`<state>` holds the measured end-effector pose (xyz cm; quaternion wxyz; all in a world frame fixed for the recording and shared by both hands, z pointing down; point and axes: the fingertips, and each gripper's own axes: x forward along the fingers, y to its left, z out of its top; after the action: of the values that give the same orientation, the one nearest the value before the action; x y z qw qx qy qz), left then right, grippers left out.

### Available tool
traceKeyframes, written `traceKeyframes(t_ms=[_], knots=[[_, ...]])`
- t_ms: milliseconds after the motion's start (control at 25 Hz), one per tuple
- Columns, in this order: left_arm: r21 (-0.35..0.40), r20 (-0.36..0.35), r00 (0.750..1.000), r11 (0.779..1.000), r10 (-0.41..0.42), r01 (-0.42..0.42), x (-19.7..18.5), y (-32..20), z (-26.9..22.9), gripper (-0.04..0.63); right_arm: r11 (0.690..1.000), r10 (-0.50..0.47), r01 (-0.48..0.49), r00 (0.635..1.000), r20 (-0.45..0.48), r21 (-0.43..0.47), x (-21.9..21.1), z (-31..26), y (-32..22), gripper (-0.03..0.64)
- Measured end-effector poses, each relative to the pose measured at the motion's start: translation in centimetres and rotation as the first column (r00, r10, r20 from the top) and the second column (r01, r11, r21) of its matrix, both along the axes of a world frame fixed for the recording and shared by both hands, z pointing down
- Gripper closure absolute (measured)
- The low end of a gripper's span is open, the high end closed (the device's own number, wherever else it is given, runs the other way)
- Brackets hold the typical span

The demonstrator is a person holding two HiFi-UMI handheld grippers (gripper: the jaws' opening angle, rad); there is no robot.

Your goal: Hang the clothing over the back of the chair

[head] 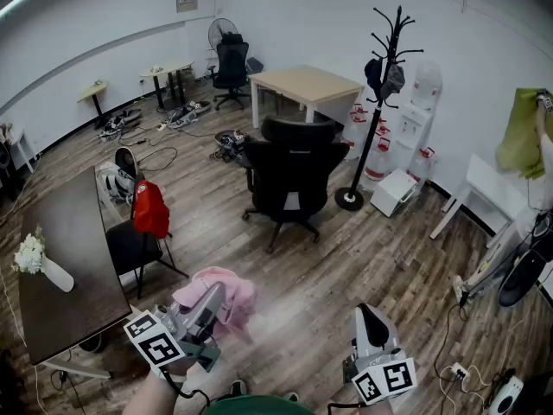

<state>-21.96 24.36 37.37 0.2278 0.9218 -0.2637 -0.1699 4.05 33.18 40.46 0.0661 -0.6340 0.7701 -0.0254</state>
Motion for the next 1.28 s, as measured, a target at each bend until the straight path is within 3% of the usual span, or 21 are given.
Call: traceKeyframes(t_ms=[280, 440, 600, 680, 840, 1080, 1160, 1280], knots=[[-0.007, 0.0, 1.0, 1.0, 0.012, -0.012, -2.6, -1.7, 0.0, 0.568, 1.0, 0.013, -0.013, 1.0, -0.003, -0.004, -2.6, -0.2, -1.3, 0.603], [-0.004, 0.033, 0.999, 0.999, 0.043, -0.042, -4.2, -2.8, 0.2, 0.568, 1.0, 0.021, -0.021, 0.998, 0.053, 0.003, -4.3, -0.4, -1.5, 0.612], [-0.031, 0.088, 0.988, 0.992, 0.125, -0.123, -5.9, -4.3, 0.9, 0.568, 0.998, 0.062, -0.06, 0.996, 0.06, -0.027, -6.5, 0.0, -1.3, 0.612], [-0.051, 0.148, 0.965, 0.976, 0.217, -0.211, -6.1, -4.9, 1.9, 0.569, 0.996, 0.085, -0.083, 0.995, 0.05, -0.045, -7.6, 0.4, -1.1, 0.612], [-0.11, 0.312, 0.857, 0.912, 0.409, -0.395, -5.4, -6.2, 4.5, 0.569, 0.99, 0.118, -0.113, 0.992, 0.051, -0.089, -8.9, 1.9, -0.9, 0.612], [-0.193, 0.45, 0.735, 0.859, 0.507, -0.475, -5.6, -8.9, 7.0, 0.569, 0.984, 0.123, -0.112, 0.989, 0.078, -0.137, -9.0, 4.0, -2.2, 0.612], [-0.242, 0.514, 0.659, 0.829, 0.55, -0.504, -5.7, -10.0, 7.9, 0.569, 0.987, 0.105, -0.092, 0.99, 0.093, -0.132, -8.7, 4.2, -3.7, 0.612], [-0.323, 0.627, 0.502, 0.785, 0.596, -0.529, -5.9, -11.4, 9.1, 0.569, 0.991, 0.066, -0.05, 0.99, 0.124, -0.124, -7.8, 4.7, -6.4, 0.612]])
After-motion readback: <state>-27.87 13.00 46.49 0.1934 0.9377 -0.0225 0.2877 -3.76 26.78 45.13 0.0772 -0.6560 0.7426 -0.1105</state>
